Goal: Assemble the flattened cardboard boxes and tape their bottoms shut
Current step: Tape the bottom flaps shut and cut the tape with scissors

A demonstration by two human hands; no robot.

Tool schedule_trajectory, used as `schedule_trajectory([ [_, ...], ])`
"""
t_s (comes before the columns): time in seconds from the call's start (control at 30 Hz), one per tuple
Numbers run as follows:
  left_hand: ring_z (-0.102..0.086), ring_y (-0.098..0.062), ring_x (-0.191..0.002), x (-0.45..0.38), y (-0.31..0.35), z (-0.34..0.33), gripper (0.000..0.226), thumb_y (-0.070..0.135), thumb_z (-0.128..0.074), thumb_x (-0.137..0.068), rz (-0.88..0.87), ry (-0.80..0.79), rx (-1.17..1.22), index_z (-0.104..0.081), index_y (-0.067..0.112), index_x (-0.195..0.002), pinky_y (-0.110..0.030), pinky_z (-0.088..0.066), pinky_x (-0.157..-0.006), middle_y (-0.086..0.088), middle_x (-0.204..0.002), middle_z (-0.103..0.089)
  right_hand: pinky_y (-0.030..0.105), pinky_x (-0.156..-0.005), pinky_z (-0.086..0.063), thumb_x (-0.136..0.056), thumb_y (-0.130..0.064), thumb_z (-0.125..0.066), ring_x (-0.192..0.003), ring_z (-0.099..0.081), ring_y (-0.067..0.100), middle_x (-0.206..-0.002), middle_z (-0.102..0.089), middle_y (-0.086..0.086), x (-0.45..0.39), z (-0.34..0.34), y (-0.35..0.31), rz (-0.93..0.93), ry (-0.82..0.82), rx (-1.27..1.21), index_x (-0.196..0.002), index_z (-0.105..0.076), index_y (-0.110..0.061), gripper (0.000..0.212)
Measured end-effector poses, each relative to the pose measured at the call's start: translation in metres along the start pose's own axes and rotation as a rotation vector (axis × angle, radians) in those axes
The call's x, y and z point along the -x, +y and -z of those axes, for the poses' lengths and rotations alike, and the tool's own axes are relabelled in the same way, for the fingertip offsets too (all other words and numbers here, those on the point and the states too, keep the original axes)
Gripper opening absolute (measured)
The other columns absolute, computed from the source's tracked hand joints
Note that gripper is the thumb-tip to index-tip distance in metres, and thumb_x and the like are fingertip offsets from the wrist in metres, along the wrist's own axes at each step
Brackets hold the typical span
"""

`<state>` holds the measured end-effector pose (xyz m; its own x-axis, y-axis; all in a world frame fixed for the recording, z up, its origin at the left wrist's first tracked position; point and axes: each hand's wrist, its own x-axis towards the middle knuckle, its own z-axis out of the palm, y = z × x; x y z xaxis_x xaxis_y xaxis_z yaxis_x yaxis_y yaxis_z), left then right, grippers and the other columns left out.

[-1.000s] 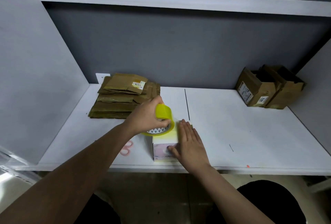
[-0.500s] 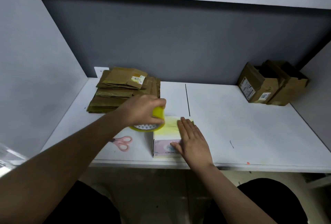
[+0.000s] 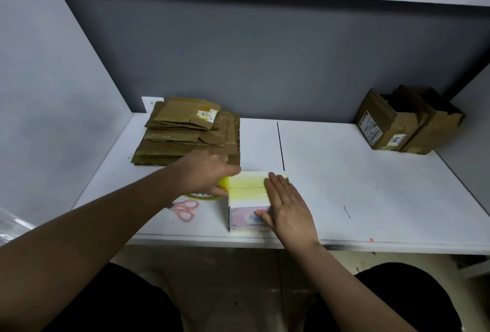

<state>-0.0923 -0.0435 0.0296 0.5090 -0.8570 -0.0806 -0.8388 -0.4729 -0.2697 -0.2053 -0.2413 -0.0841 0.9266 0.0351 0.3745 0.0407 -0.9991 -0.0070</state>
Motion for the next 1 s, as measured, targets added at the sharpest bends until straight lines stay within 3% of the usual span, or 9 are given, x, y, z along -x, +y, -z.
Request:
schedule_trajectory([
  [0.2, -0.053, -0.015, -0.102, 0.006, 0.001, -0.017, 0.053, 0.053, -0.052, -0.090, 0.047, -0.007, 0.074, -0.040, 0.027, -0.135, -0.022, -0.035, -0.064, 0.000, -0.120, -0.054, 0.041, -0.109, -0.029, -0.081, -0.052, -0.066, -0.131, -0.048, 0.025, -0.143, -0.049, 0.010, 0.000, 0.003, -0.001, -0.004, -0.035, -0.007, -0.136, -0.051, -0.007, 0.073],
  [0.3, -0.052, -0.014, -0.104, 0.007, 0.000, -0.020, 0.055, 0.054, -0.054, -0.088, 0.091, -0.003, 0.144, -0.040, 0.029, -0.135, -0.023, -0.041, -0.067, 0.002, -0.122, -0.053, 0.041, -0.111, -0.024, -0.088, -0.062, -0.043, -0.134, -0.045, 0.026, -0.146, -0.046, 0.010, 0.000, 0.006, -0.005, -0.030, -0.084, 0.019, -0.143, -0.042, -0.015, 0.073],
  [0.37, -0.052, -0.014, -0.105, 0.009, 0.000, -0.022, 0.056, 0.054, -0.055, -0.087, 0.123, 0.007, 0.187, -0.041, 0.028, -0.134, -0.024, -0.043, -0.070, 0.002, -0.122, -0.053, 0.046, -0.110, -0.029, -0.084, -0.071, -0.032, -0.132, -0.046, 0.033, -0.143, -0.048, 0.017, -0.004, 0.008, -0.014, -0.057, -0.140, 0.031, -0.146, -0.038, -0.025, 0.078],
  [0.43, -0.053, -0.015, -0.104, 0.012, 0.000, -0.025, 0.055, 0.054, -0.058, -0.086, 0.155, 0.027, 0.240, -0.043, 0.027, -0.132, -0.024, -0.044, -0.072, 0.002, -0.121, -0.055, 0.052, -0.109, -0.031, -0.081, -0.077, -0.027, -0.130, -0.045, 0.040, -0.140, -0.048, 0.022, -0.010, 0.009, -0.027, -0.101, -0.171, 0.029, -0.142, -0.043, -0.029, 0.079],
  [0.57, -0.054, -0.014, -0.102, 0.017, 0.007, -0.030, 0.052, 0.054, -0.063, -0.082, 0.248, 0.087, 0.383, -0.046, 0.027, -0.123, -0.024, -0.043, -0.072, 0.004, -0.120, -0.056, 0.055, -0.115, -0.018, -0.090, -0.070, -0.014, -0.143, -0.025, 0.034, -0.153, -0.034, 0.014, -0.012, 0.006, -0.047, -0.121, -0.151, 0.001, -0.145, -0.041, -0.015, 0.081],
  [0.7, -0.057, -0.012, -0.096, 0.018, 0.019, -0.031, 0.051, 0.052, -0.069, -0.078, 0.366, 0.184, 0.572, -0.049, 0.029, -0.118, -0.022, -0.043, -0.071, 0.006, -0.118, -0.060, 0.053, -0.114, -0.023, -0.092, -0.064, -0.013, -0.143, -0.027, 0.032, -0.154, -0.032, 0.012, -0.018, 0.005, -0.050, -0.095, -0.153, -0.066, -0.147, -0.037, -0.017, 0.077],
  [0.87, -0.059, -0.016, -0.099, 0.011, 0.037, -0.034, 0.050, 0.049, -0.070, -0.078, 0.459, 0.228, 0.718, -0.050, 0.030, -0.119, -0.023, -0.039, -0.069, 0.003, -0.117, -0.062, 0.049, -0.108, -0.030, -0.094, -0.053, -0.025, -0.135, -0.043, 0.030, -0.144, -0.048, 0.011, -0.027, 0.000, -0.033, -0.008, -0.178, -0.013, -0.138, -0.049, -0.012, 0.066],
  [1.0, -0.060, -0.017, -0.102, 0.020, 0.040, -0.043, 0.059, 0.049, -0.068, -0.080, 0.431, 0.244, 0.848, -0.041, 0.035, -0.131, -0.029, -0.052, -0.075, 0.004, -0.124, -0.060, 0.047, -0.108, -0.030, -0.098, -0.050, -0.020, -0.134, -0.043, 0.031, -0.146, -0.045, 0.012, -0.030, -0.004, -0.016, 0.085, -0.200, -0.024, -0.142, -0.042, -0.014, 0.061],
])
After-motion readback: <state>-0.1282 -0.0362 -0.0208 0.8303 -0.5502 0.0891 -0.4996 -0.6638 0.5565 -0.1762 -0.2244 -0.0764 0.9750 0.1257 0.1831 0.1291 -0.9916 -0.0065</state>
